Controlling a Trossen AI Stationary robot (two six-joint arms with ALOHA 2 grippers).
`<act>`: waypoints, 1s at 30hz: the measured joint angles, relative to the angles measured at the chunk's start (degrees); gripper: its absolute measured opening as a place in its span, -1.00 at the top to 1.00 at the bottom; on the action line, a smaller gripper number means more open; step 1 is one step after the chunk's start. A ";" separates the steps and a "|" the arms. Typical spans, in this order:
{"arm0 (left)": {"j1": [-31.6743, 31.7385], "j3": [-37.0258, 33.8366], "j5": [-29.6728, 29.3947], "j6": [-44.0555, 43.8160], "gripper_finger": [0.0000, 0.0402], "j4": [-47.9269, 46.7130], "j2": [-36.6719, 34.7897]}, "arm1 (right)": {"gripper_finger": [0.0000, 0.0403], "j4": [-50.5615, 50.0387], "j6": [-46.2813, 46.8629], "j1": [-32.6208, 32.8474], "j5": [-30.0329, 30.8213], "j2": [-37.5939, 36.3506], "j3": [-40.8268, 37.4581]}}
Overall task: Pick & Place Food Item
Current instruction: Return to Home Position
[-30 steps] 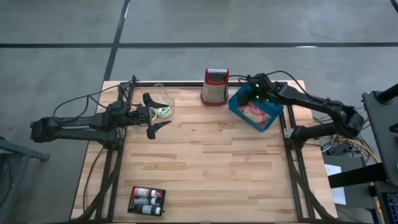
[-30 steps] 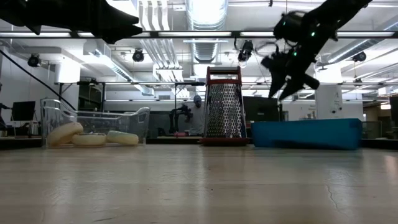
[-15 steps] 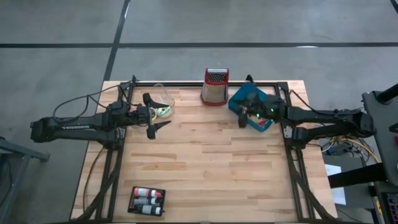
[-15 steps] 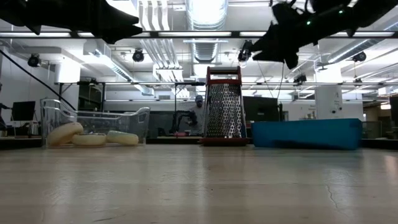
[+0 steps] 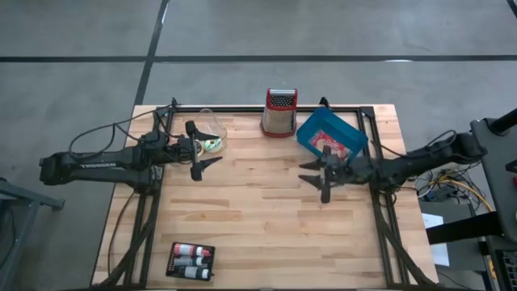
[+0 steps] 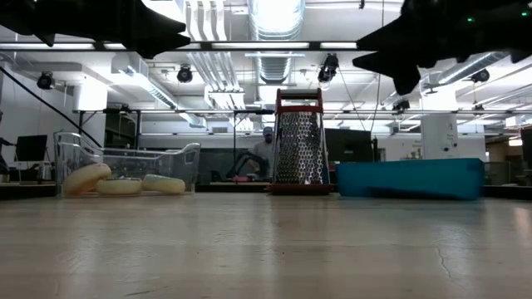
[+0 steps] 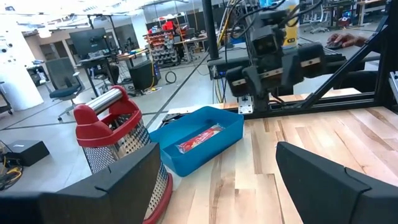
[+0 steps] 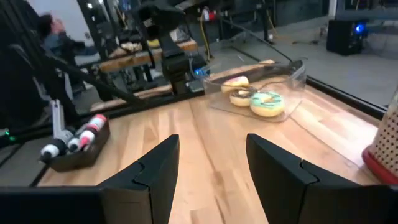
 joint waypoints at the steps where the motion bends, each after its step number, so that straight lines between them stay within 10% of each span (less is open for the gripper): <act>1: 0.01 0.00 0.00 0.00 -0.62 0.00 0.00 | 0.09 1.60 0.07 1.46 1.43 0.13 -0.73; 17: 0.01 0.00 0.04 0.00 -0.62 0.00 0.01 | 0.09 8.70 -6.40 18.13 17.23 -1.28 -9.12; 30: -0.01 0.00 0.22 0.00 -0.62 0.00 -0.01 | 0.09 9.48 -7.32 23.13 17.65 -20.41 -18.52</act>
